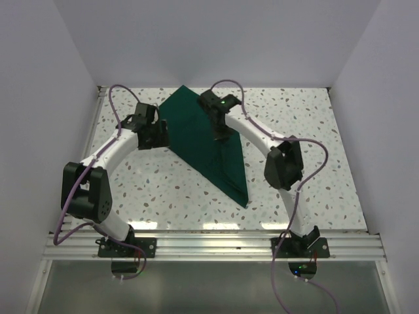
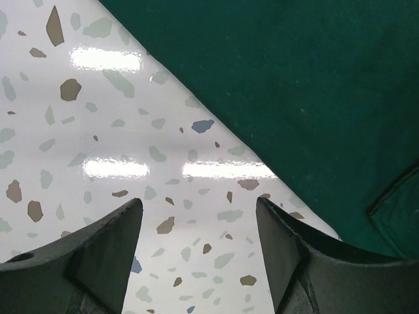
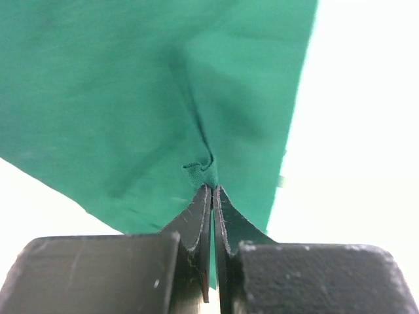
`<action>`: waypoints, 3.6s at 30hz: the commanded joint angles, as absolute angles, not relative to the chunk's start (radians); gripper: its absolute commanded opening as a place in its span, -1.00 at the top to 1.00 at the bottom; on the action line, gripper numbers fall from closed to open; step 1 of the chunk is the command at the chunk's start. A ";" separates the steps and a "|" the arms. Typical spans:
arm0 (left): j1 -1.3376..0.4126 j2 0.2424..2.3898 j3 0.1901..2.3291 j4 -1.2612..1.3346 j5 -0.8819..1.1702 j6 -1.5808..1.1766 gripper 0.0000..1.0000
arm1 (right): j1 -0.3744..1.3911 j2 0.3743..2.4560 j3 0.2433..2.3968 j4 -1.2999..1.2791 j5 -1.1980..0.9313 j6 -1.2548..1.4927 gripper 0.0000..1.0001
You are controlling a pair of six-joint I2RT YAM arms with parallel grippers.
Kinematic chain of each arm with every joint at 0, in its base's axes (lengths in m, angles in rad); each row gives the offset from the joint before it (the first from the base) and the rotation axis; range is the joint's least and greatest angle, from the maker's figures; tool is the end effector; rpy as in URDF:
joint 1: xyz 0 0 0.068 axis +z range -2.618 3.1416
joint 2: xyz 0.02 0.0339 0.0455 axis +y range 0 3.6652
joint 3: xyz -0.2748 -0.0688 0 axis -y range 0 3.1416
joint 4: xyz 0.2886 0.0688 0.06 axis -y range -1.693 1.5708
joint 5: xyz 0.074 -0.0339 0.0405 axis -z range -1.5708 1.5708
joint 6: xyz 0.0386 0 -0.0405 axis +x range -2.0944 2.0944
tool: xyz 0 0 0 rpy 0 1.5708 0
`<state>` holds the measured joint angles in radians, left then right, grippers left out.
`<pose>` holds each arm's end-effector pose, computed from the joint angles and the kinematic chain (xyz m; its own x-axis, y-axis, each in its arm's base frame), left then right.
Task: Open and lay out the surgical kit
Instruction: Open the surgical kit at the center of the board.
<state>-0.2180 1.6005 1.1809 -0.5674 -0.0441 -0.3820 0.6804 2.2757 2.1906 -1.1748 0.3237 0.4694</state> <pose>0.3696 -0.0801 0.2315 -0.8276 -0.1981 -0.5252 -0.1252 0.9772 -0.1713 0.4155 0.3205 0.2528 -0.8956 -0.1731 -0.4098 -0.1297 0.9828 -0.1317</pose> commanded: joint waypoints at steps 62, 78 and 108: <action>-0.689 2.048 1.646 -0.614 0.193 -0.537 1.00 | 0.224 1.471 1.421 -1.178 0.548 0.542 -0.79; -1.231 1.393 1.370 -1.038 -0.440 -1.412 1.00 | 0.258 1.419 1.293 -1.046 0.226 0.515 -0.77; -1.085 1.557 1.647 -0.991 -0.379 -0.990 -0.99 | 0.255 1.575 1.316 -1.025 0.177 0.495 -0.97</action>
